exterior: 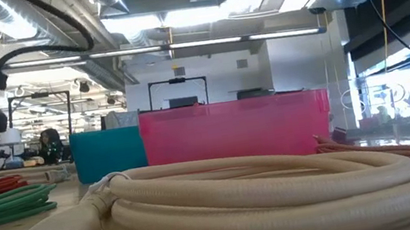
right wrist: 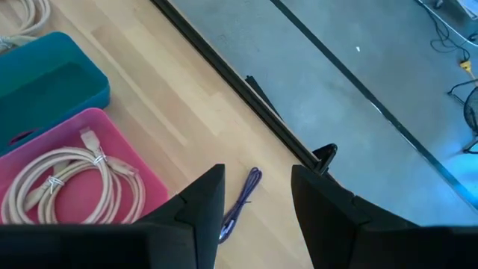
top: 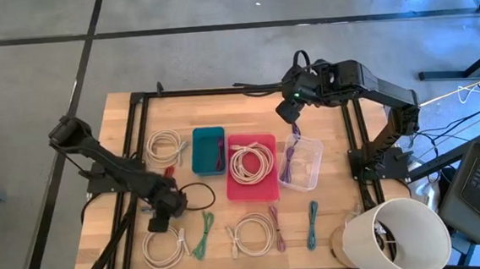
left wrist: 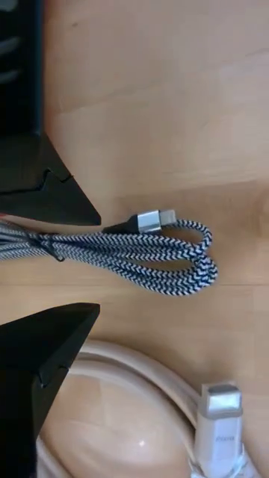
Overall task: Pick & Place USB Port
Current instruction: Put the white and black charger cable into the blue bin
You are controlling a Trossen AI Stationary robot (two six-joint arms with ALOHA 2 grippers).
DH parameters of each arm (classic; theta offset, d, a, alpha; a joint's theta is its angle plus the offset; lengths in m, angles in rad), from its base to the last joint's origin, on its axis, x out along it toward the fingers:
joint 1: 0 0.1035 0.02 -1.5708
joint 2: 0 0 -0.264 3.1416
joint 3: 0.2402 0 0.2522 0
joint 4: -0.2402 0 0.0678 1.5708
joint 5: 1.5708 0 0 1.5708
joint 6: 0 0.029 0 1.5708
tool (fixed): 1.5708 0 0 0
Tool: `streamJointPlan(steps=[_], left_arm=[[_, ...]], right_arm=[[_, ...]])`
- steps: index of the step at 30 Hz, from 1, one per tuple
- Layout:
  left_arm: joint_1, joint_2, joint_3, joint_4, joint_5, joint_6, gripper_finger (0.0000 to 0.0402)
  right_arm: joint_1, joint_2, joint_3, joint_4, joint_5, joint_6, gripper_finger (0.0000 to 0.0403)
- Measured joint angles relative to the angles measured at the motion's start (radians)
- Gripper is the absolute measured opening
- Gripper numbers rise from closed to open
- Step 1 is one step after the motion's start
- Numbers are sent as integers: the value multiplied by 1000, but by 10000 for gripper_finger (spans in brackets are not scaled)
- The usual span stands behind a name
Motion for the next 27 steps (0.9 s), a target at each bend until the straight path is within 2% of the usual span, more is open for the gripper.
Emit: streamJointPlan(steps=[9, 14, 17, 21, 27], left_arm=[[0, 61, 0, 4, 1, -3, 173], [1, 64, 0, 6, -33, -8, 164], [1, 64, 0, 5, -46, -15, 123], [11, 64, 0, 5, 4, -15, 28], [26, 34, 0, 0, 46, -60, 8]], right_arm=[[0, 0, 0, 4, 0, -49, 157], [0, 0, 0, 19, 0, -49, 157], [0, 0, 0, 27, 0, -49, 157], [0, 0, 0, 30, 0, -49, 157], [0, 0, 0, 35, 0, -50, 157]])
